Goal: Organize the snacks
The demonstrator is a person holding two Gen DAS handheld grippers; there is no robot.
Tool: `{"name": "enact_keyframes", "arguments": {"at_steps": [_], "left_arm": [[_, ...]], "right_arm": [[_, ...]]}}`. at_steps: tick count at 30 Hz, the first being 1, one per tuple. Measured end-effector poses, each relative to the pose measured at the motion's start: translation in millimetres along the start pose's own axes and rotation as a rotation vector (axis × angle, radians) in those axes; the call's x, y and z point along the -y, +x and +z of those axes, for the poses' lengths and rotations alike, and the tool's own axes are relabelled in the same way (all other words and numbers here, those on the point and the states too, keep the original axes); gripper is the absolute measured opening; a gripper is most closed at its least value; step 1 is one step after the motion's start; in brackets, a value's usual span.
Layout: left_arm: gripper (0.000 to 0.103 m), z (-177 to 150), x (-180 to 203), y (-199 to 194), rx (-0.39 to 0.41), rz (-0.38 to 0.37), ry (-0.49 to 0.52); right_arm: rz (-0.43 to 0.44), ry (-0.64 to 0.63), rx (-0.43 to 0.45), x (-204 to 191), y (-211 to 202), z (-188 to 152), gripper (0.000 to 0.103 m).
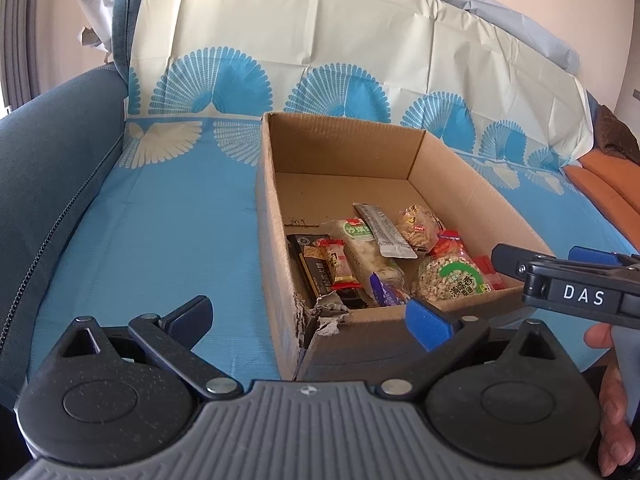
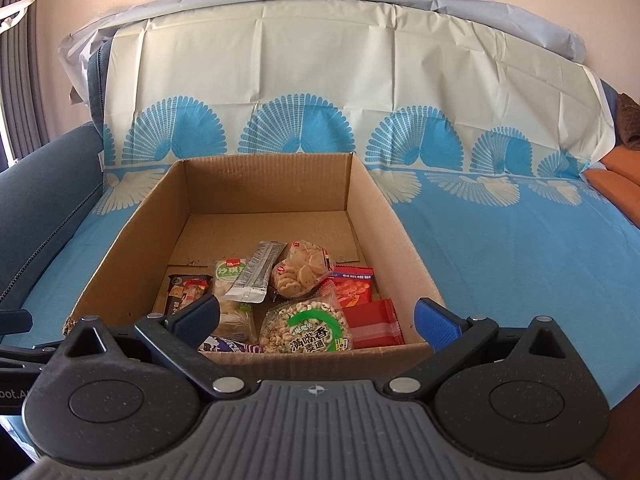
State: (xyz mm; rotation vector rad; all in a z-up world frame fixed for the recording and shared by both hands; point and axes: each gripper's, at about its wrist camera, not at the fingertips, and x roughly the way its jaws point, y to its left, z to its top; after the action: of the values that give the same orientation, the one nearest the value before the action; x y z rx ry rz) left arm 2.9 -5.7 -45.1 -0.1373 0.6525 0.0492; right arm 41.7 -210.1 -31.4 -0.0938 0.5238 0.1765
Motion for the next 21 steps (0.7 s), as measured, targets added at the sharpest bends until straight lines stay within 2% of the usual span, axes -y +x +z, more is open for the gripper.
{"name": "enact_keyframes", "arguments": {"at_steps": [21], "left_arm": [[0.103, -3.3, 2.4, 0.0, 0.015, -0.019, 0.044]], "right_arm": [[0.001, 0.019, 0.021, 1.3, -0.2, 2.3, 0.102]]}}
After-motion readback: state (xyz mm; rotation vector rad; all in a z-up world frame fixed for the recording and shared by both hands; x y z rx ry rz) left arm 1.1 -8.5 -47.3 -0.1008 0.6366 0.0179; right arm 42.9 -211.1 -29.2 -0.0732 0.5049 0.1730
